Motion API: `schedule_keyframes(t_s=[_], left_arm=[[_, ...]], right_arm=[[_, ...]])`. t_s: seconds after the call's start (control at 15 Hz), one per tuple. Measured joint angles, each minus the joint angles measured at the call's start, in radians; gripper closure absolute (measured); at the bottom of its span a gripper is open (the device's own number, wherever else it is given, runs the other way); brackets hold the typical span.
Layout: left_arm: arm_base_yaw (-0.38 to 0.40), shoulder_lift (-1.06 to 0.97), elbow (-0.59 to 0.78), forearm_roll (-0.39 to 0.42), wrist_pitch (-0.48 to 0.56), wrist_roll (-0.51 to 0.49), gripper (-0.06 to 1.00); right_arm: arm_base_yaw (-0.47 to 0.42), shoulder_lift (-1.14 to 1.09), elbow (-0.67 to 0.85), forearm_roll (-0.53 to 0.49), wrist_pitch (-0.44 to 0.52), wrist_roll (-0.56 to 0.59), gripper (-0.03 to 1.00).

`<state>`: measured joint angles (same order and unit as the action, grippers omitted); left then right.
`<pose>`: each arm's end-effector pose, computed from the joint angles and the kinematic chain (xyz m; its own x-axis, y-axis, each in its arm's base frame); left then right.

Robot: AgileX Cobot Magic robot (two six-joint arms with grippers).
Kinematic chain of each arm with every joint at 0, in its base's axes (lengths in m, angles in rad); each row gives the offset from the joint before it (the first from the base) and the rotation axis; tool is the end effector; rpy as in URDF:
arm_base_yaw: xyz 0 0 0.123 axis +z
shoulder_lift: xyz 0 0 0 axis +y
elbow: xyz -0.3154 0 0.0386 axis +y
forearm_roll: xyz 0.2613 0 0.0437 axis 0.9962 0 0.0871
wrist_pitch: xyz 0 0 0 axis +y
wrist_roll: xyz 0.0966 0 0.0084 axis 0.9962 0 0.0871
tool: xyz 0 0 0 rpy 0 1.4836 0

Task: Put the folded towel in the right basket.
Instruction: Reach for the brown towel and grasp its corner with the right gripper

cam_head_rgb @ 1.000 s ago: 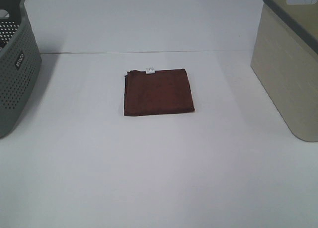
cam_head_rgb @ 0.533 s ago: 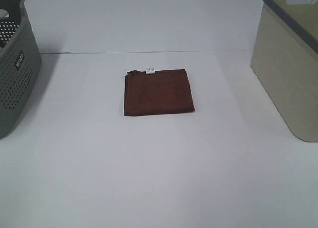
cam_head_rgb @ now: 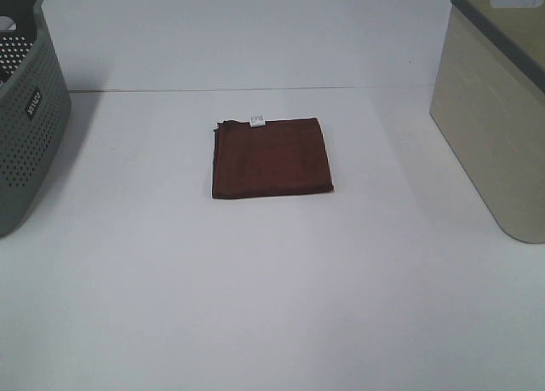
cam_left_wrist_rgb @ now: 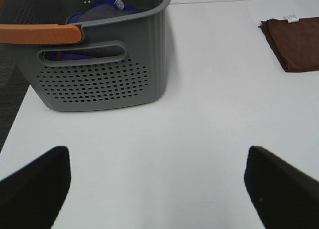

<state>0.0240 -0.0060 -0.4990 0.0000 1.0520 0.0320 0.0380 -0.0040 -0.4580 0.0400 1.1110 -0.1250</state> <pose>-0.0212 -0.0005 0.2813 -0.4442 0.0213 -0.8957 -0.0098 0.9995 0.0287 -0.0192 0.0027 0.2643 -0.5217 -0.1269 -0.8436 -0.1248 0.9896 -0.0716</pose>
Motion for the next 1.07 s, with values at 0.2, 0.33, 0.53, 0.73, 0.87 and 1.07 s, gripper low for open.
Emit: schedule_keyframes(t_s=[0.2, 0.33, 0.53, 0.73, 0.87, 1.07], left_arm=[[0.0, 0.0, 0.0, 0.0, 0.0, 0.0, 0.06], [0.0, 0.0, 0.0, 0.0, 0.0, 0.0, 0.06], [0.0, 0.0, 0.0, 0.0, 0.0, 0.0, 0.06], [0.0, 0.0, 0.0, 0.0, 0.0, 0.0, 0.06], [0.0, 0.0, 0.0, 0.0, 0.0, 0.0, 0.06], [0.0, 0.0, 0.0, 0.0, 0.0, 0.0, 0.06]], right_arm=[[0.0, 0.0, 0.0, 0.0, 0.0, 0.0, 0.03], [0.0, 0.0, 0.0, 0.0, 0.0, 0.0, 0.03], [0.0, 0.0, 0.0, 0.0, 0.0, 0.0, 0.03], [0.0, 0.0, 0.0, 0.0, 0.0, 0.0, 0.03], [0.0, 0.0, 0.0, 0.0, 0.0, 0.0, 0.03], [0.0, 0.0, 0.0, 0.0, 0.0, 0.0, 0.03]])
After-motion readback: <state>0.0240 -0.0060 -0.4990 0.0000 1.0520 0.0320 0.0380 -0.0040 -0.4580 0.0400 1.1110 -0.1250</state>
